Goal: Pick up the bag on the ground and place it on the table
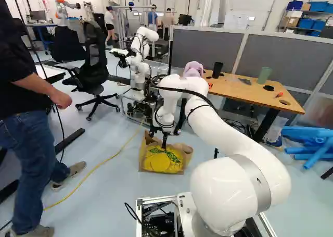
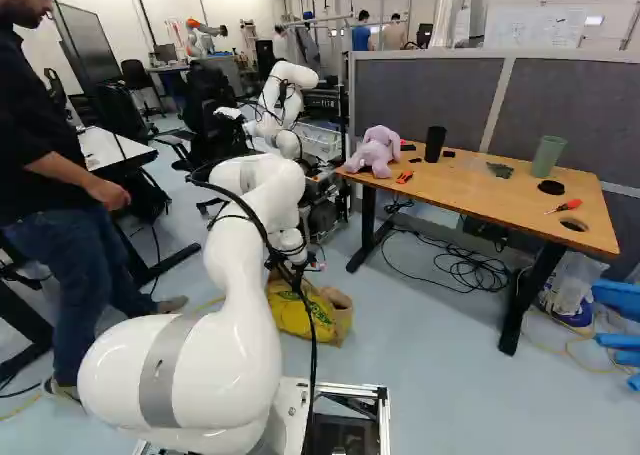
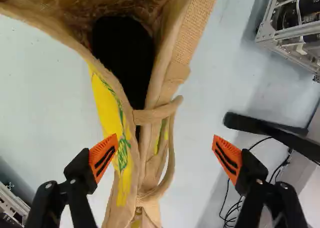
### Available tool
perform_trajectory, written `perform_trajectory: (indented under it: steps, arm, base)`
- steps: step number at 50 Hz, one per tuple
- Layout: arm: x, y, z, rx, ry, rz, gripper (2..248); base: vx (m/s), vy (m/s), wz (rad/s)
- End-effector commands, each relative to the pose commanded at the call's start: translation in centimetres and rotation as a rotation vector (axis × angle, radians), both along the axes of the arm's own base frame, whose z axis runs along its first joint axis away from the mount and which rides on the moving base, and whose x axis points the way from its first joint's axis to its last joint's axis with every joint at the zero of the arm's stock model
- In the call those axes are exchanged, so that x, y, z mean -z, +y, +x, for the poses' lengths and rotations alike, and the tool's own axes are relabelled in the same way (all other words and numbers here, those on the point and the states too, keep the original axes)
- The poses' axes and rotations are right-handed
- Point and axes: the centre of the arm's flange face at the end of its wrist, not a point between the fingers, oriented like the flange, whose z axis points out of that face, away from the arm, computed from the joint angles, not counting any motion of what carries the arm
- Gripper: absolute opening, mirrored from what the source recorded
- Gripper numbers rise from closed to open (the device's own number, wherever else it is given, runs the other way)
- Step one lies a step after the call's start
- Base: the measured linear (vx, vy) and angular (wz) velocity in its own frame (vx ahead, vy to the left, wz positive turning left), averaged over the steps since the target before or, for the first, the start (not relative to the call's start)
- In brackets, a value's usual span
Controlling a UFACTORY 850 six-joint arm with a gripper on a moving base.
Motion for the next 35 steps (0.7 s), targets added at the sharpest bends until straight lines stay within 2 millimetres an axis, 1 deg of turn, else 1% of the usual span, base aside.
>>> perform_trajectory:
  steps: [35]
  arm:
    - [5.3, 0.0, 0.0, 0.0, 0.007, -0.001, 247]
  base:
    - [0.0, 0.0, 0.0]
